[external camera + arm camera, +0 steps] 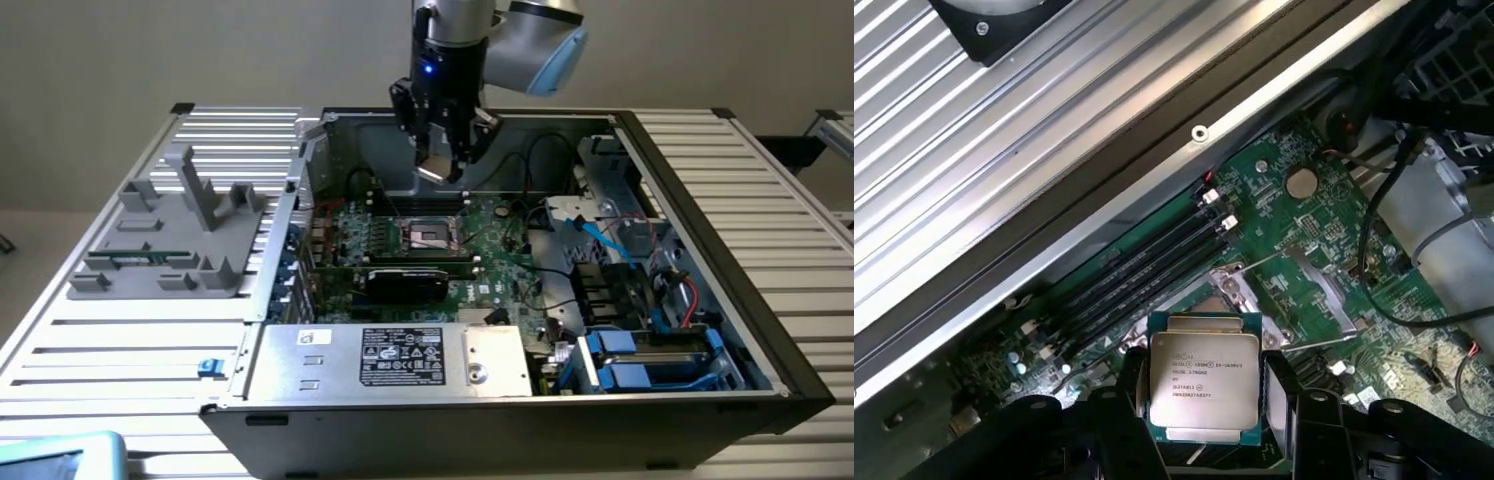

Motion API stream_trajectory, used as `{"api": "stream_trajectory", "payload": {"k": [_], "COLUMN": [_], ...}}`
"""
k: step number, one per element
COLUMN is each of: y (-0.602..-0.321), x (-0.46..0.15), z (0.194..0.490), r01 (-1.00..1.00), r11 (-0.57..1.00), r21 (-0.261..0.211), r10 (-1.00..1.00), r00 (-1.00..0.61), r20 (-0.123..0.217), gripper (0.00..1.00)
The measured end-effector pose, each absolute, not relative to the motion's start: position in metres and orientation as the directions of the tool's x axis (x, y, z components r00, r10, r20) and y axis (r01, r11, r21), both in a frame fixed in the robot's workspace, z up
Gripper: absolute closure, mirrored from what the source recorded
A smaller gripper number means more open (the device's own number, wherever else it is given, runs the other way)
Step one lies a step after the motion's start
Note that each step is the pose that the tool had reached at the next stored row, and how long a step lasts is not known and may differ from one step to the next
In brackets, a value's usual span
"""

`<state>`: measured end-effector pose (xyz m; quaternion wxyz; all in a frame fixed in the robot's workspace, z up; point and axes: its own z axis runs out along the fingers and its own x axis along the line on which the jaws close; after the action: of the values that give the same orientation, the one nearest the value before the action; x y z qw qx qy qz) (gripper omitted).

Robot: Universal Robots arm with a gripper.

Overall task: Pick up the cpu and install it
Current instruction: 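Place the cpu into insertion slot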

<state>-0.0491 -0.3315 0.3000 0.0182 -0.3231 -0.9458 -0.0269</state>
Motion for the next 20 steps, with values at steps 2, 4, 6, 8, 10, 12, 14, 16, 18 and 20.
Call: {"api": "stream_trajectory", "payload": {"k": [2, 4, 6, 8, 10, 12, 14, 16, 18, 20], "y": [-0.3315, -0.3315, -0.3315, -0.3315, -0.3315, -0.3315, -0.3315, -0.3315, -0.3315, -0.3315], "x": [-0.0491, -0.0491, -0.0491, -0.0491, -0.0491, -0.0491, -0.0491, -0.0491, -0.0491, -0.0491], "z": [0.2996, 0.2993, 0.2991, 0.2987, 0.2984, 0.2981, 0.2978, 0.2975, 0.2972, 0.2969], "r01": [0.636, 0.659, 0.681, 0.703, 0.723, 0.744, 0.763, 0.783, 0.801, 0.818], "r11": [0.77, 0.751, 0.732, 0.71, 0.689, 0.667, 0.645, 0.621, 0.598, 0.574], "r21": [0.039, 0.039, 0.039, 0.039, 0.039, 0.039, 0.039, 0.039, 0.039, 0.039], "r10": [0.634, 0.657, 0.679, 0.701, 0.722, 0.742, 0.761, 0.781, 0.799, 0.817], "r00": [-0.771, -0.752, -0.732, -0.711, -0.69, -0.668, -0.646, -0.622, -0.599, -0.575], "r20": [0.052, 0.052, 0.052, 0.052, 0.052, 0.052, 0.052, 0.052, 0.052, 0.052], "gripper": [0.44, 0.44, 0.44, 0.44, 0.44, 0.44, 0.44, 0.44, 0.44, 0.44]}}
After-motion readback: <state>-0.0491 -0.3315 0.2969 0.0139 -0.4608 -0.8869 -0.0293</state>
